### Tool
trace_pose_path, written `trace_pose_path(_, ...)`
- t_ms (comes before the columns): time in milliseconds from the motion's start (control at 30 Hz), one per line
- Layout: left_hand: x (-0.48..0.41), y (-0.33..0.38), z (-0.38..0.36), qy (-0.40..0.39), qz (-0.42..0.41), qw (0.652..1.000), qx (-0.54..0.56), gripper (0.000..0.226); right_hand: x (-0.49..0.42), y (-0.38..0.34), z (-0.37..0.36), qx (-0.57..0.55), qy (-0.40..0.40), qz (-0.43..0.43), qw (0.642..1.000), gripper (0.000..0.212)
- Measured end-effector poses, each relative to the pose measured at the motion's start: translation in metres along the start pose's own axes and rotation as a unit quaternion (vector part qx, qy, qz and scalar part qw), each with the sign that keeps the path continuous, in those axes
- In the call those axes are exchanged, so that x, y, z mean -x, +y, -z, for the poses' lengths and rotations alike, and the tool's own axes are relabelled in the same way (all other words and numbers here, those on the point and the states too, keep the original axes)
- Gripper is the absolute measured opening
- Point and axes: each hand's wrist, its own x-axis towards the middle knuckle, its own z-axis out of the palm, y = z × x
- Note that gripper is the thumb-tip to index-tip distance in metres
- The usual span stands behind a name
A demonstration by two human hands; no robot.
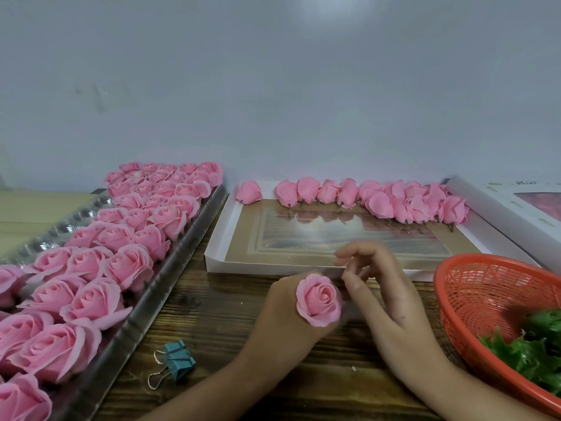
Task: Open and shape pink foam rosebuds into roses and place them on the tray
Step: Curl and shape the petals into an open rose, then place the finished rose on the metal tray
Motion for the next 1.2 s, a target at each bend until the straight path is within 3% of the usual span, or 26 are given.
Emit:
trace_pose_path(133,-0.006,-0.004,-0.003,0.047,-0.023,0.998,-0.034,0.039,-0.003,0.011,0.001,-0.069,0.03,-0.098,0.992,0.015)
trace_pose_path(233,-0.01,-0.001,-0.001,0.1,-0.042,0.993,-0.051,0.025,-0.005,0.017,0.001,-0.082,0.036,-0.126,0.988,0.016)
trace_pose_path(433,-0.032,0.034,0.038,0.138,0.029,0.986,0.092,0.024,-0.007,0.019,-0.001,-0.097,0.032,-0.137,0.985,0.018)
trace_pose_path(600,-0.054,0.066,0.115,0.165,-0.008,0.969,0.183,0.011,-0.006,0.021,-0.001,-0.092,0.024,-0.138,0.986,0.017)
trace_pose_path(733,-0.062,0.057,0.2,0.177,-0.033,0.976,0.119,0.015,-0.006,0.021,-0.002,-0.094,0.018,-0.142,0.985,0.018)
trace_pose_path(800,-0.069,0.037,0.247,0.201,-0.028,0.979,0.022,0.015,-0.007,0.021,-0.002,-0.095,0.018,-0.144,0.985,0.017)
trace_pose_path(933,-0.088,-0.019,0.326,0.277,0.08,0.953,-0.09,0.009,-0.008,0.02,-0.003,-0.103,0.019,-0.153,0.983,0.015)
trace_pose_path(1033,-0.096,-0.056,0.349,0.311,0.164,0.922,-0.159,0.011,-0.009,0.018,-0.003,-0.108,0.026,-0.154,0.982,0.021)
trace_pose_path(1100,-0.094,-0.074,0.348,0.324,0.176,0.912,-0.178,0.017,-0.01,0.017,-0.004,-0.11,0.025,-0.155,0.982,0.022)
trace_pose_path(1200,-0.091,-0.09,0.336,0.278,0.198,0.916,-0.21,0.031,-0.01,0.019,-0.004,-0.113,0.024,-0.158,0.981,0.023)
